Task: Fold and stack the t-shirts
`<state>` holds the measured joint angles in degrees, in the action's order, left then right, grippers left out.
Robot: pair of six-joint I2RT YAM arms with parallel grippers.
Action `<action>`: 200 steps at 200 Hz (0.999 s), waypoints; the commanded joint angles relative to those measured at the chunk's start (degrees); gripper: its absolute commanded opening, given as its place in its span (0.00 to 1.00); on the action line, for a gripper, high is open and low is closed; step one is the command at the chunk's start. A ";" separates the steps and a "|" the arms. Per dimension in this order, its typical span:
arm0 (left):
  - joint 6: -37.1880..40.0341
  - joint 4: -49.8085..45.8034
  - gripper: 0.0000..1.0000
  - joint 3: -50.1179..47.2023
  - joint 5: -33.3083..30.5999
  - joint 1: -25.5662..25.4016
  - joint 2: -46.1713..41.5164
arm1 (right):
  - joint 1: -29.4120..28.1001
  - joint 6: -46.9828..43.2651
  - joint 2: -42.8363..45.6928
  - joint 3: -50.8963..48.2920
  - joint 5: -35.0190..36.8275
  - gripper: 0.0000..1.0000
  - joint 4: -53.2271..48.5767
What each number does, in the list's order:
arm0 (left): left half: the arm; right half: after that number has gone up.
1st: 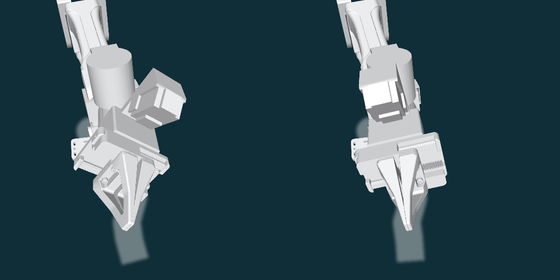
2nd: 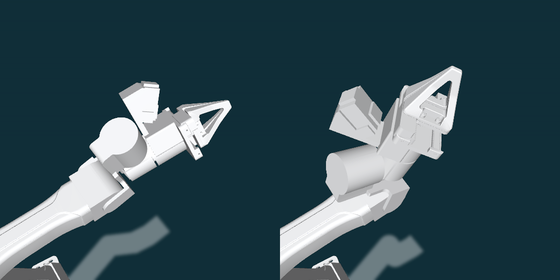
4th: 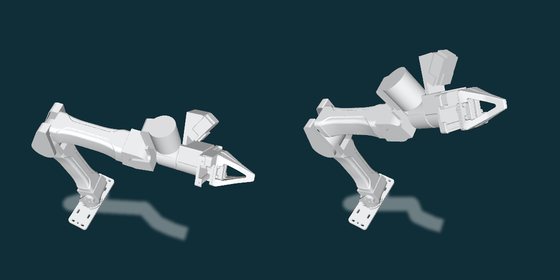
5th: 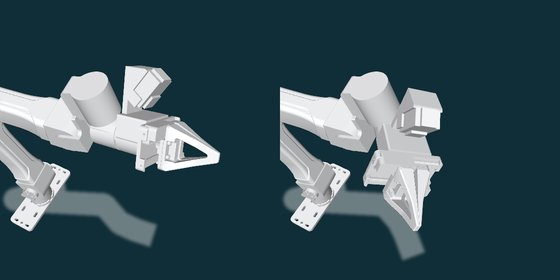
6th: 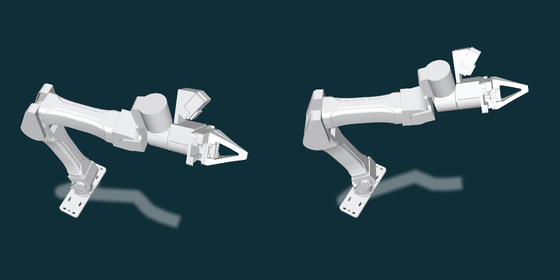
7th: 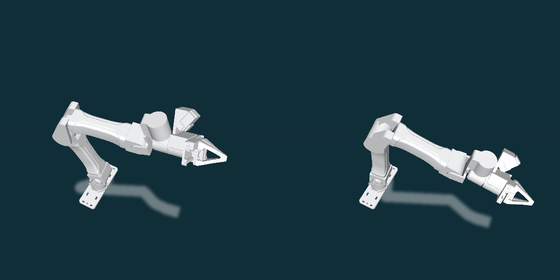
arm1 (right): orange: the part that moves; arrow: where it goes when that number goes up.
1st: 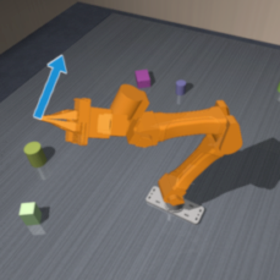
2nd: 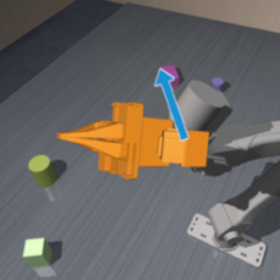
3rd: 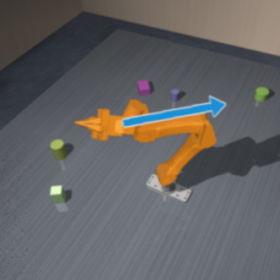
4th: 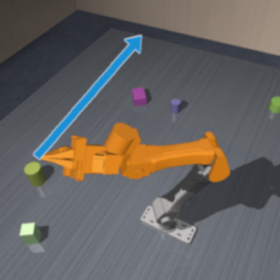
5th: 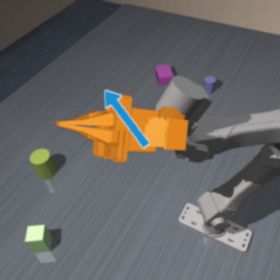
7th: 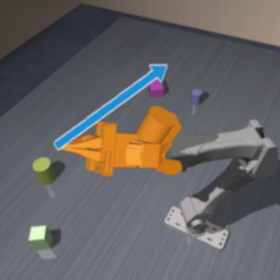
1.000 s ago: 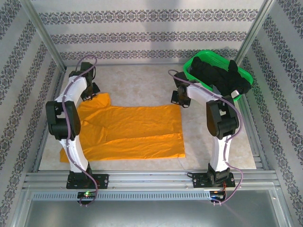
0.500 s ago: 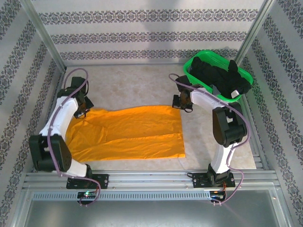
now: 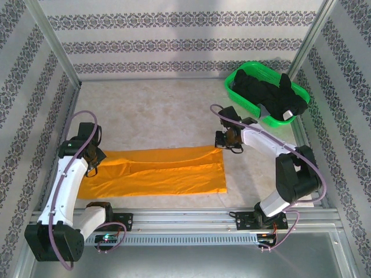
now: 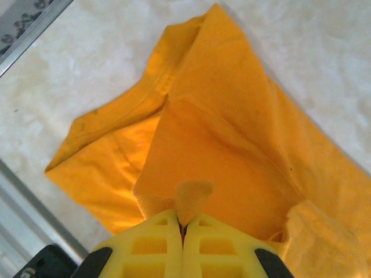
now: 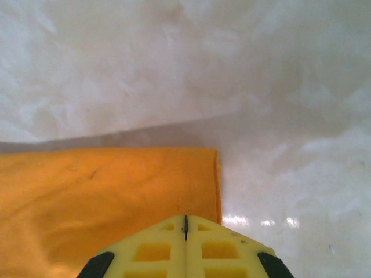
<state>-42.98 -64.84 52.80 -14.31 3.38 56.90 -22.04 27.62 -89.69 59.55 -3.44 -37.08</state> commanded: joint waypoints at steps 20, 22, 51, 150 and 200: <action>-3.12 -4.12 0.00 -1.94 -5.41 0.05 -1.02 | -2.10 1.23 3.47 -3.91 -1.47 0.00 -4.19; -3.19 -4.15 0.00 -1.94 -5.61 0.05 -1.01 | -2.23 1.26 3.58 -4.07 -1.48 0.00 -4.26; -5.20 -4.55 0.00 -2.45 -6.42 0.14 -1.13 | -3.07 1.65 3.84 -4.87 -1.94 0.00 -6.01; -7.82 -0.67 0.00 -6.83 -4.92 0.14 0.42 | -4.59 3.71 5.53 -7.33 -3.48 0.25 -8.66; -7.12 3.23 0.00 -8.05 -4.42 0.14 3.12 | -3.97 6.14 7.63 -6.66 -4.88 0.27 -8.43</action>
<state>-49.80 -64.42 45.32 -18.26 3.38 58.96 -26.13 31.59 -83.00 52.73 -6.76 -44.58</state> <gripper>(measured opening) 0.047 0.279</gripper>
